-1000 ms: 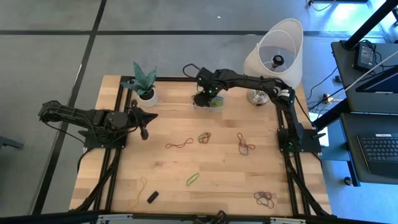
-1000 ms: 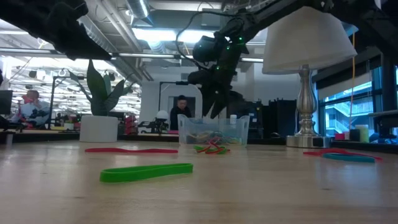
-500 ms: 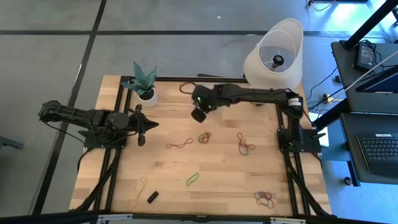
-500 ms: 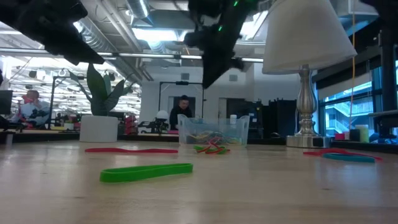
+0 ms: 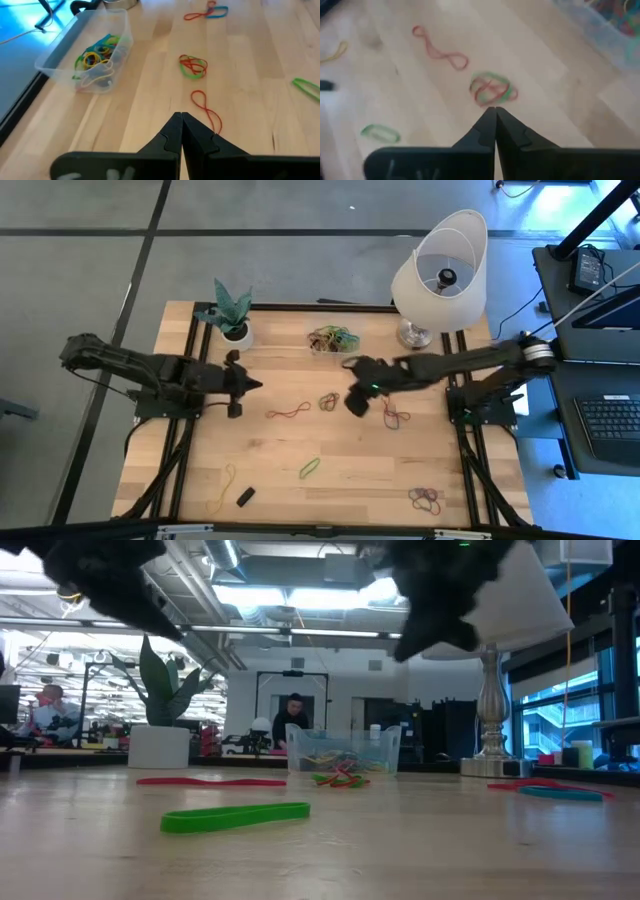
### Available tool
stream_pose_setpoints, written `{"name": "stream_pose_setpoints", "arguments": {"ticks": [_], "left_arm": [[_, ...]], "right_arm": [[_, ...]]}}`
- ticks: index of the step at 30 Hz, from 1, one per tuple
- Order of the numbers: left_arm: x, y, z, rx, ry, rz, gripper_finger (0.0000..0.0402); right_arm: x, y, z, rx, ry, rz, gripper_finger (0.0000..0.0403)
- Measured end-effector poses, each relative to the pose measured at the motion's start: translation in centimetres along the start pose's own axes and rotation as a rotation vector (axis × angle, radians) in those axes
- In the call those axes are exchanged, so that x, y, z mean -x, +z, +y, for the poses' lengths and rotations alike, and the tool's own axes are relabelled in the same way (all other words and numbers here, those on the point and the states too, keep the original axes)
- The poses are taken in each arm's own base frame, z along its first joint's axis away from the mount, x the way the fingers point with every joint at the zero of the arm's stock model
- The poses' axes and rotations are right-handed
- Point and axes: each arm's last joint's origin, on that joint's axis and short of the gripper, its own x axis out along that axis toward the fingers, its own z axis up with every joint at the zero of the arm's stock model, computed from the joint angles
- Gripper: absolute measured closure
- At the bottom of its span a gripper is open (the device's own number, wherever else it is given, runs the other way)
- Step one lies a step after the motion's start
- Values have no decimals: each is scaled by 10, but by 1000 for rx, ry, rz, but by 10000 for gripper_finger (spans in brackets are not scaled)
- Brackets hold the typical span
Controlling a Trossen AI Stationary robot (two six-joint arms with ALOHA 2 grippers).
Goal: Pick and place rubber bands into bin
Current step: Put the green rubber band into the transparent bin
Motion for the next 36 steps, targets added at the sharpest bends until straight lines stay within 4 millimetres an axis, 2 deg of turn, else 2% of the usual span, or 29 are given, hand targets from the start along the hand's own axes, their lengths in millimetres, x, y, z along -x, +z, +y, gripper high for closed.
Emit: {"name": "stream_pose_setpoints", "arguments": {"ticks": [5,13,19,23,27,32,36], "left_arm": [[-16,28,-21,-2,-12,75,398],[-45,70,-75,13,36,188,398],[-78,95,-116,64,17,233,398],[-93,106,-146,95,-22,307,398],[-103,110,-171,132,22,388,398],[-119,107,-189,226,38,467,394],[-130,99,-195,315,19,533,369]], "right_arm": [[24,-44,-13,50,60,-31,399],[57,-96,-22,254,200,-15,398],[64,-127,-30,342,261,24,397],[60,-141,-37,379,256,59,394],[59,-148,-40,400,257,74,394],[59,-150,-41,435,259,78,394],[59,-150,-40,465,260,73,394]]}}
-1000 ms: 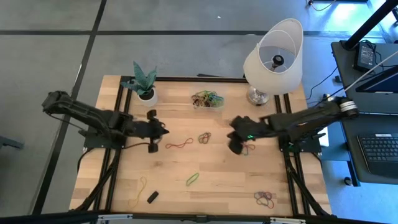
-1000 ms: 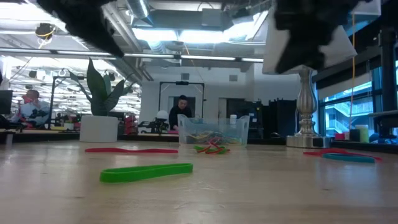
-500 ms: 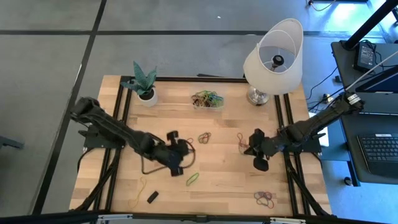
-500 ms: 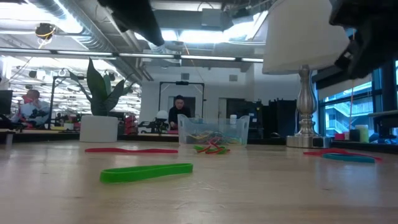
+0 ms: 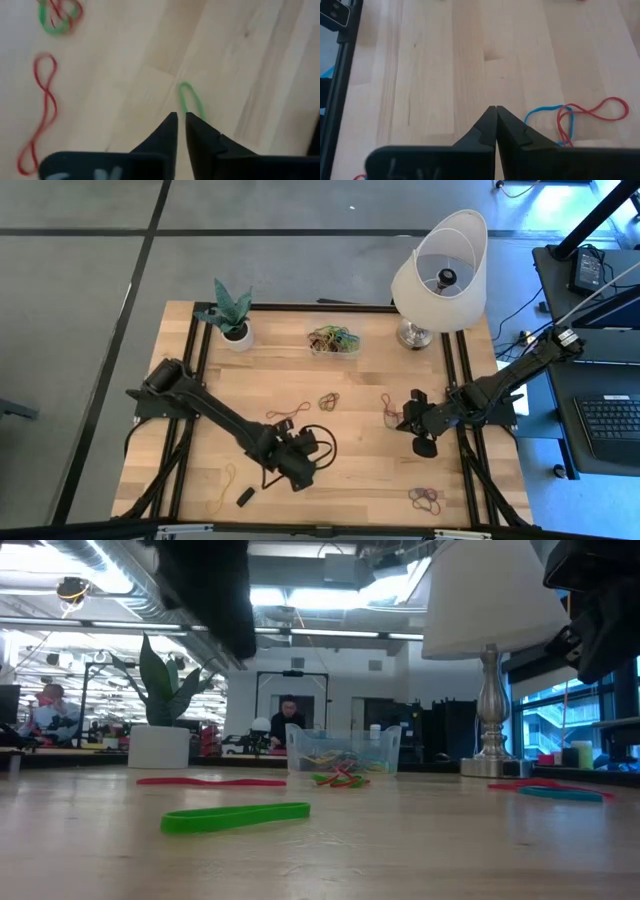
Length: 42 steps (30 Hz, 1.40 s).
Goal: Pick and place rubber bands into bin
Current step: Put the green rubber band into the transparent bin
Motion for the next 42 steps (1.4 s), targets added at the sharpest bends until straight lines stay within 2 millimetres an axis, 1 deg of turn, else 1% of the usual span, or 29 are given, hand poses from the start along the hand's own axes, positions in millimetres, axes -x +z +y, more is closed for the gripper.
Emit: {"name": "stream_pose_setpoints", "arguments": {"ticks": [6,10,15,18,23,29,36,40,42], "left_arm": [[-21,-3,-7,41,1,10,308],[-41,-7,-14,41,3,4,275],[-66,-13,-19,44,19,10,263],[-72,-14,-20,54,24,2,264],[-79,-17,-20,45,43,13,277],[-88,-21,-20,38,43,48,314],[-88,-22,-20,38,45,47,388],[-87,-21,-20,39,42,45,398],[-82,-19,-19,40,42,46,399]], "right_arm": [[0,0,0,3,0,1,393],[0,0,0,4,-1,2,393],[0,0,0,0,-1,2,393],[0,0,0,0,-1,2,393],[0,0,0,0,-1,2,393],[0,0,0,3,-1,2,393],[0,0,0,5,-3,5,393],[0,-1,0,6,-5,7,393],[0,-1,0,6,-5,8,393]]}}
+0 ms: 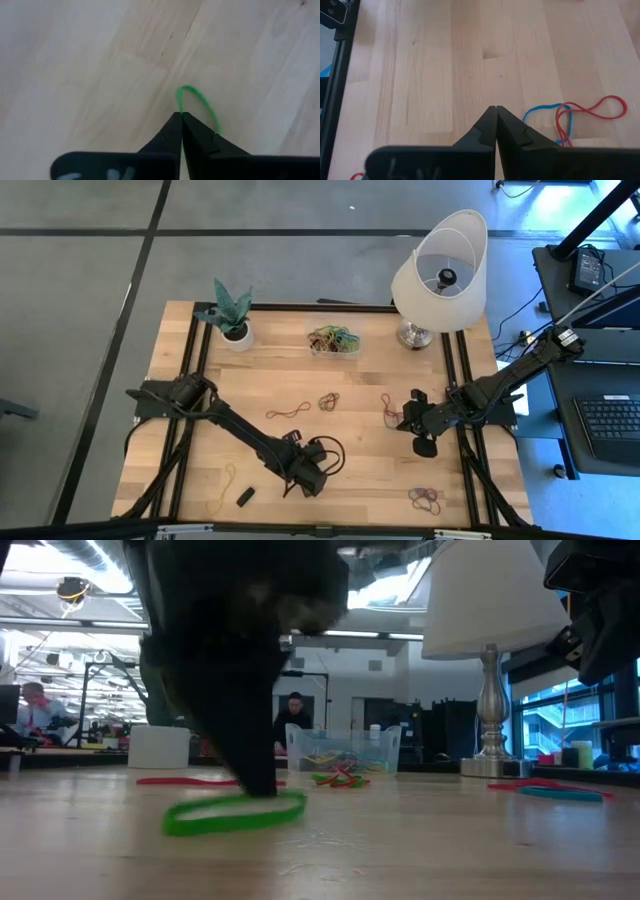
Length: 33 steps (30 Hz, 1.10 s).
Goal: Pick and place rubber bands into bin
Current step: Put the green rubber band into the transparent bin
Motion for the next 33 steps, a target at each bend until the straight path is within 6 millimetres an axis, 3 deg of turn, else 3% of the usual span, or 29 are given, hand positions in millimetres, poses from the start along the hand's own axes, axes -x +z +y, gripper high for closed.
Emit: {"name": "stream_pose_setpoints", "arguments": {"ticks": [8,14,20,27,33], "left_arm": [[40,19,18,-43,-3,-21,399],[54,41,36,-80,-2,-57,399],[67,85,85,-44,30,-91,399],[87,134,157,-134,79,-164,399],[92,172,219,-234,118,-195,399]], "right_arm": [[0,0,0,-2,0,-1,393],[0,0,0,-23,1,-3,393],[0,0,0,-33,1,-3,393],[0,1,0,-29,-2,-4,393],[0,2,0,-36,-10,-22,393]]}}
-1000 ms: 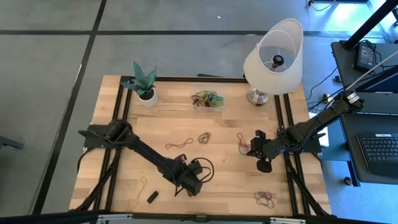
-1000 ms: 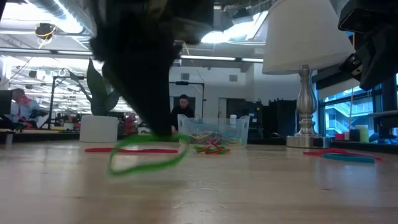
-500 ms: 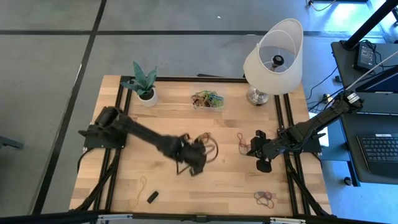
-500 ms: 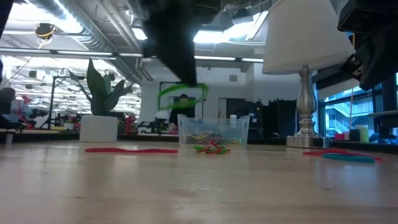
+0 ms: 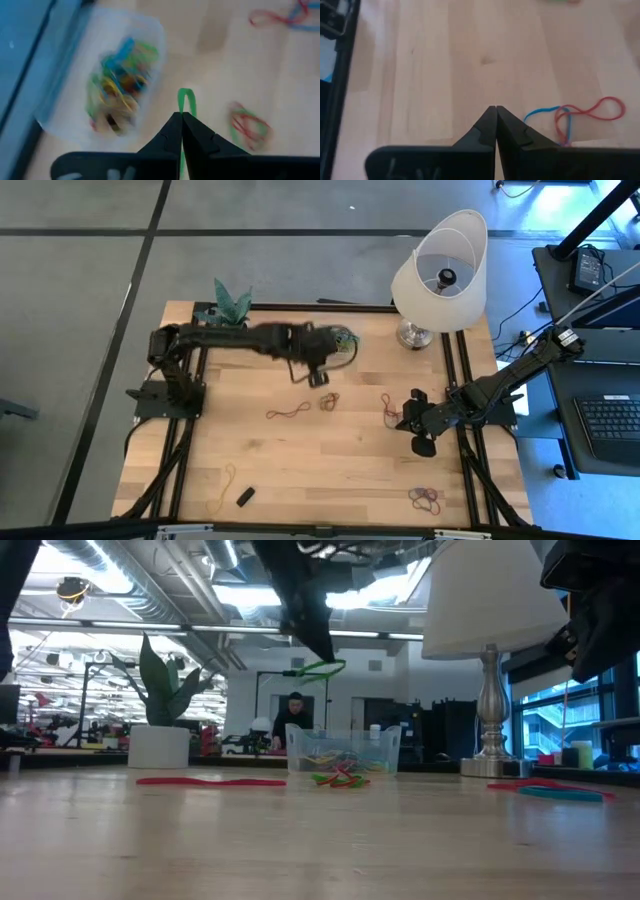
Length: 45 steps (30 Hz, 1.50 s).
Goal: Pick and place rubber bands into bin
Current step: Put the green rubber band into the transparent bin, then put the red rubber band into the transparent bin
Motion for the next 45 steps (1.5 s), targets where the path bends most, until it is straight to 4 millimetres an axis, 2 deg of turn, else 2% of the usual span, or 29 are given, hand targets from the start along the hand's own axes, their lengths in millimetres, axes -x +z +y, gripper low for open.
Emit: {"name": "stream_pose_setpoints", "arguments": {"ticks": [7,11,16,20,23,28,37,45], "left_arm": [[-28,21,70,-129,10,-18,399],[-57,22,95,-221,-14,19,399],[-96,17,105,-349,-66,68,399],[-123,6,102,-418,-125,126,399],[-135,2,97,-425,-161,144,399],[-142,0,91,-483,-169,148,387],[-138,2,92,-465,-140,147,308],[-108,13,98,-382,-69,102,269]], "right_arm": [[0,4,-5,-57,-135,-97,393],[-1,7,-11,-118,-192,-131,393],[-2,11,-20,-198,-232,-146,393],[-3,14,-25,-232,-254,-155,393],[-3,16,-29,-281,-269,-165,393],[-4,18,-34,-316,-287,-173,393],[-4,20,-39,-334,-306,-178,393],[-4,20,-39,-329,-309,-171,393]]}}
